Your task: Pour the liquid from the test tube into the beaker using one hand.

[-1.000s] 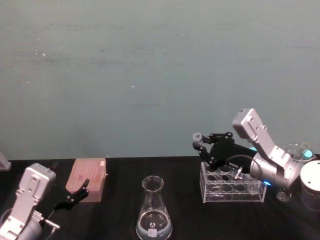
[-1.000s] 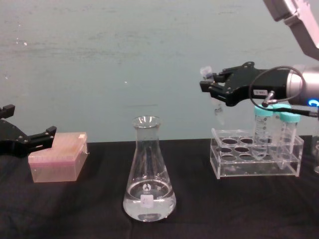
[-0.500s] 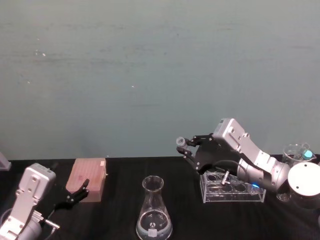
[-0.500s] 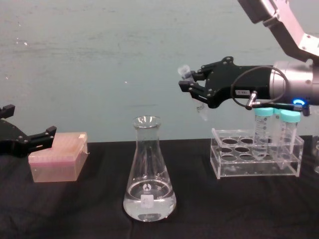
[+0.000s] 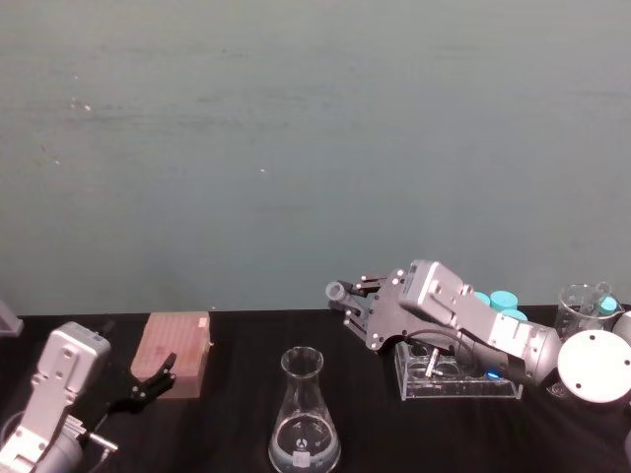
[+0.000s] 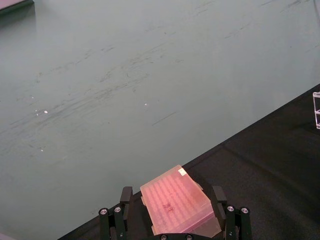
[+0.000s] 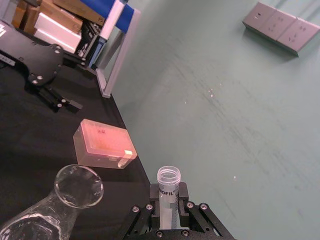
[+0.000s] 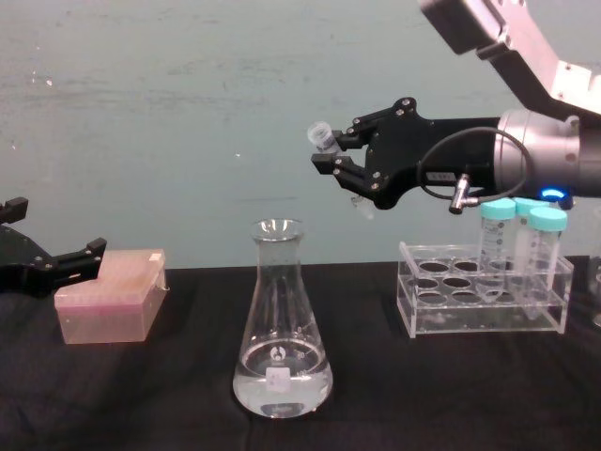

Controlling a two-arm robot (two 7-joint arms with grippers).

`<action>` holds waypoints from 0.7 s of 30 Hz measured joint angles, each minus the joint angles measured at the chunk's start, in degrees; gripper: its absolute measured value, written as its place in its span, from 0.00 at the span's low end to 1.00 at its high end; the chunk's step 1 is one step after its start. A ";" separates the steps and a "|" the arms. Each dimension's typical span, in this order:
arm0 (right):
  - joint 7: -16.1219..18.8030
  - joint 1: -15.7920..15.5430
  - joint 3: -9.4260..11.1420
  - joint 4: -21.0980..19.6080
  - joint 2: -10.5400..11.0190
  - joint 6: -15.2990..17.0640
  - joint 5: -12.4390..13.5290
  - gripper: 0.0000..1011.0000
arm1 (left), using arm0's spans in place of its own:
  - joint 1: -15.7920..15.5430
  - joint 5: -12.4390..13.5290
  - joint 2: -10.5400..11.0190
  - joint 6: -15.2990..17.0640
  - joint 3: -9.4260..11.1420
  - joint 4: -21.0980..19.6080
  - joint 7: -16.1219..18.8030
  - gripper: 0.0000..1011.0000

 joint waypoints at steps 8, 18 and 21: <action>-1.68 -0.69 -0.92 -2.03 0.77 -1.84 -3.23 0.20 | 0.00 0.00 0.00 0.00 0.00 0.00 0.00 0.99; -3.23 -1.13 -2.61 -3.81 1.23 -3.51 -7.90 0.20 | 0.00 0.00 0.00 0.00 0.00 0.00 0.00 0.99; -3.73 -1.19 -3.11 -4.36 1.35 -3.80 -9.24 0.20 | 0.00 0.00 0.00 0.00 0.00 0.00 0.00 0.99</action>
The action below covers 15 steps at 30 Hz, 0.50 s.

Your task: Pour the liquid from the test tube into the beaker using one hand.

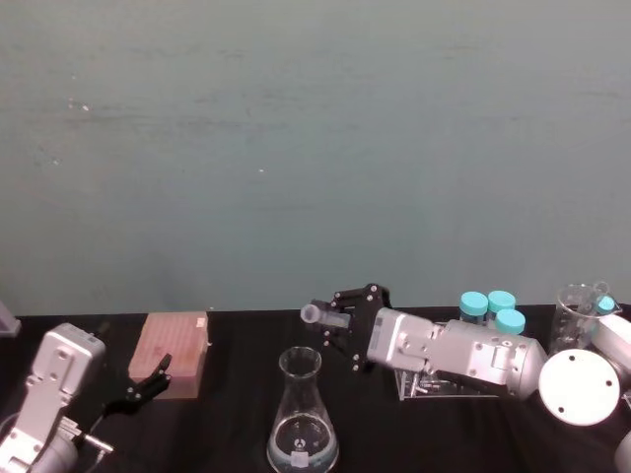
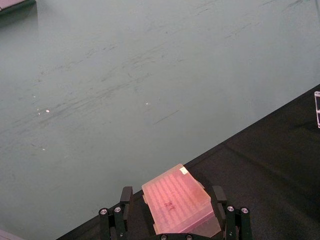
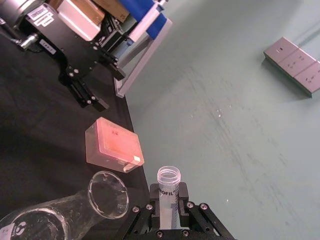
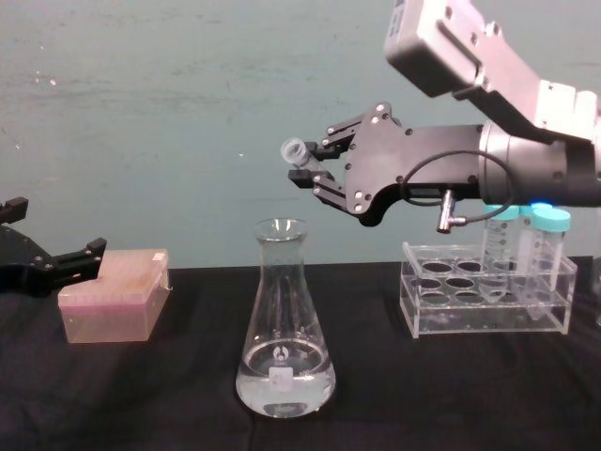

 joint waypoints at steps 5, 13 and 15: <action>-1.44 -0.28 -0.85 -1.60 0.58 -0.43 -3.00 0.20 | 0.00 0.00 0.00 0.00 0.00 0.00 0.00 0.99; -4.15 -1.02 -1.30 -4.26 1.85 -0.27 -7.41 0.20 | 0.00 0.00 0.00 0.00 0.00 0.00 0.00 0.99; -4.56 -1.14 -1.33 -4.68 2.08 -0.16 -8.11 0.20 | 0.00 0.00 0.00 0.00 0.00 0.00 0.00 0.99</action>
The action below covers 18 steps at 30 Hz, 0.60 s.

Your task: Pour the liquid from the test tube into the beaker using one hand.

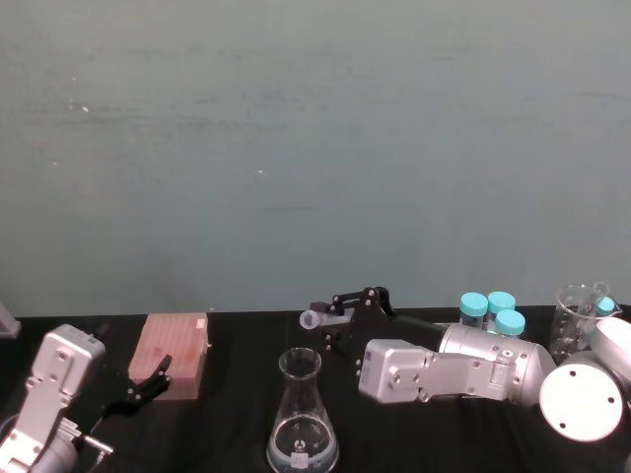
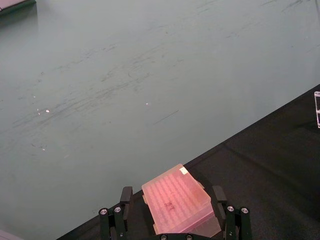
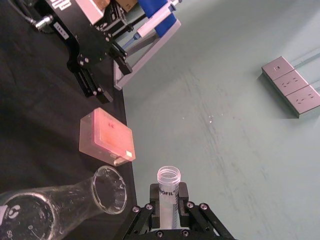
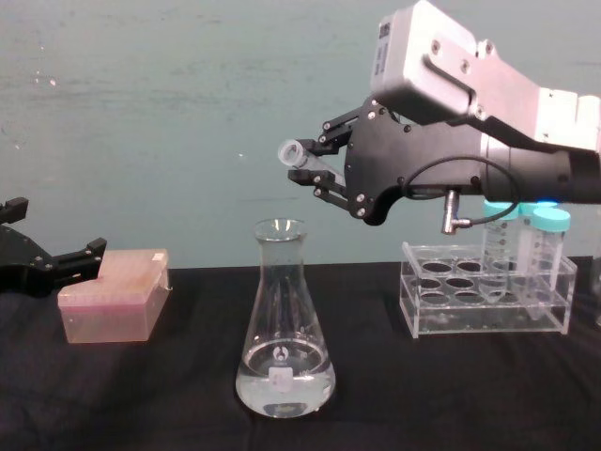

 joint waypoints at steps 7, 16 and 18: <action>-1.40 -0.27 -0.11 -0.92 0.65 0.62 -2.57 0.20 | 0.00 0.00 0.00 0.00 0.00 0.00 0.00 0.99; -2.82 -0.07 -0.86 -1.23 1.09 0.63 -5.84 0.20 | 0.00 0.00 0.00 0.00 0.00 0.00 0.00 0.99; -3.26 0.07 -1.11 -1.23 1.19 0.57 -6.76 0.20 | 0.00 0.00 0.00 0.00 0.00 0.00 0.00 0.99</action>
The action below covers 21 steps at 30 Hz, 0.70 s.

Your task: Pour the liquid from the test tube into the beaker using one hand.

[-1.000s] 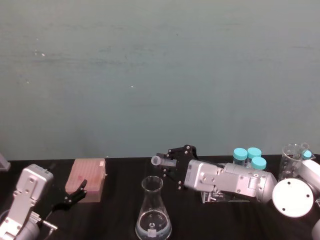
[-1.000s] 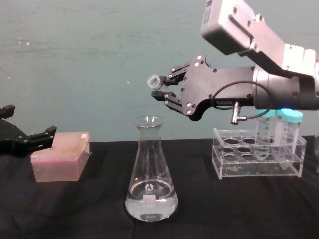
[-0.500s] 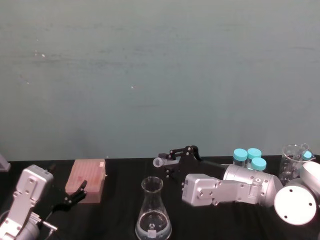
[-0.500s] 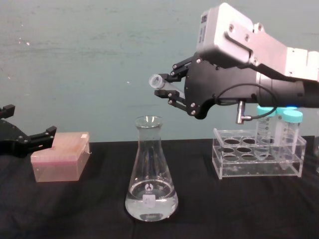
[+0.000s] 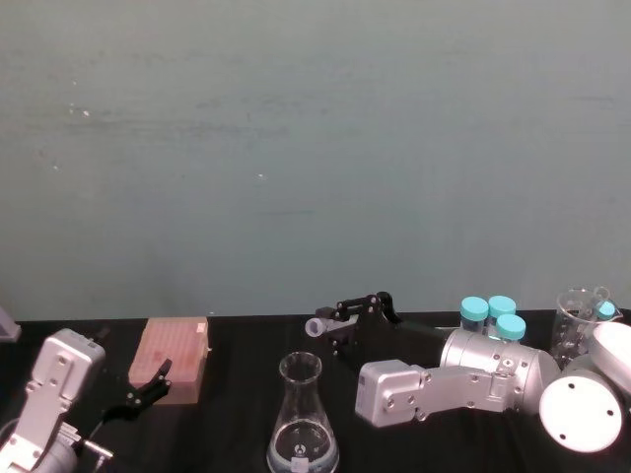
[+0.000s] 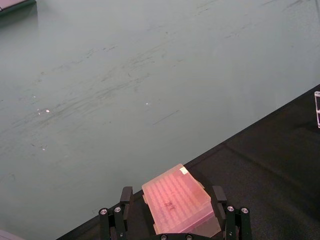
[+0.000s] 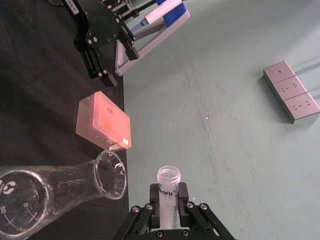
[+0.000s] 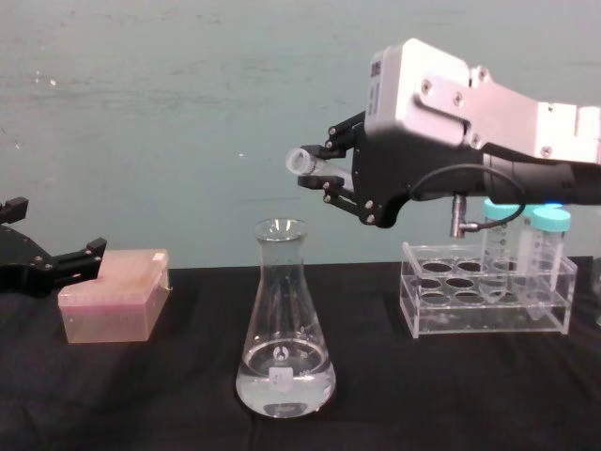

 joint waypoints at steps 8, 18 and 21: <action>-1.87 0.37 -0.84 -0.14 0.21 -0.09 -3.22 0.20 | 0.00 0.00 0.00 0.00 0.00 0.00 0.00 0.99; -3.90 1.38 -2.16 0.60 0.02 0.07 -7.08 0.20 | 0.00 0.00 0.00 0.00 0.00 0.00 0.00 0.99; -4.51 1.72 -2.64 0.88 0.01 0.10 -8.32 0.20 | 0.00 0.00 0.00 0.00 0.00 0.00 0.00 0.99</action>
